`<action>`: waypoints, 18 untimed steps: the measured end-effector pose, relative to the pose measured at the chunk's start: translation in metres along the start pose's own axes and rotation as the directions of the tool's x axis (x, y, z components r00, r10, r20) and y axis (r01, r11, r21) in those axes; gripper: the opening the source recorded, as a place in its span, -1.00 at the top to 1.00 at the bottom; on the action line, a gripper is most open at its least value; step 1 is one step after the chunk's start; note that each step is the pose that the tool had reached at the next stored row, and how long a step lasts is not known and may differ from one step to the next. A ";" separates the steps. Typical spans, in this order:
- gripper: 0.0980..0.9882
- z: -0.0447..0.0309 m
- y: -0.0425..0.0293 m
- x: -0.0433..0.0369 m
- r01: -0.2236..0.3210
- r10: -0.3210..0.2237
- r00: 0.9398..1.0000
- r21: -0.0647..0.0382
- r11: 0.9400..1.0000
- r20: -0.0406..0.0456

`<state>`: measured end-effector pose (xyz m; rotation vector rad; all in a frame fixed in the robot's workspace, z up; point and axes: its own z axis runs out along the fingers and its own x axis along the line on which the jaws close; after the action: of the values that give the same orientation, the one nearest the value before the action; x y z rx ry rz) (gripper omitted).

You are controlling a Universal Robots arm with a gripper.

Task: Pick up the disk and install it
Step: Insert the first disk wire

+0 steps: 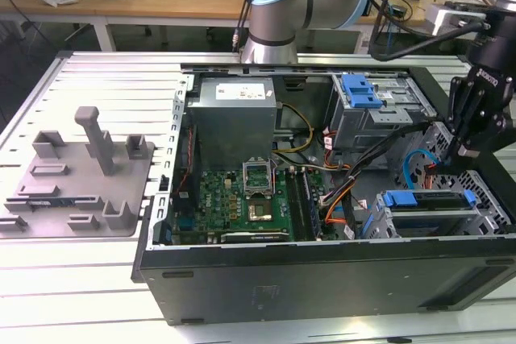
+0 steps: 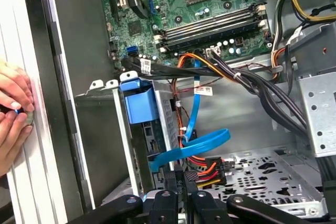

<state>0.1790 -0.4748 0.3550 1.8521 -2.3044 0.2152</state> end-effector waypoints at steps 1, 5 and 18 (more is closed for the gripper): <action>0.84 0.0004 0.0003 0.0023 0.000 0.000 1.000 -0.001 1.000 0.007; 0.84 0.0016 0.0019 0.0077 0.001 -0.001 0.999 -0.003 1.000 0.036; 0.84 0.0029 0.0022 0.0149 0.013 -0.012 0.995 -0.007 1.000 0.102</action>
<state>0.1736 -0.4892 0.3555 1.9158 -2.3554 0.1129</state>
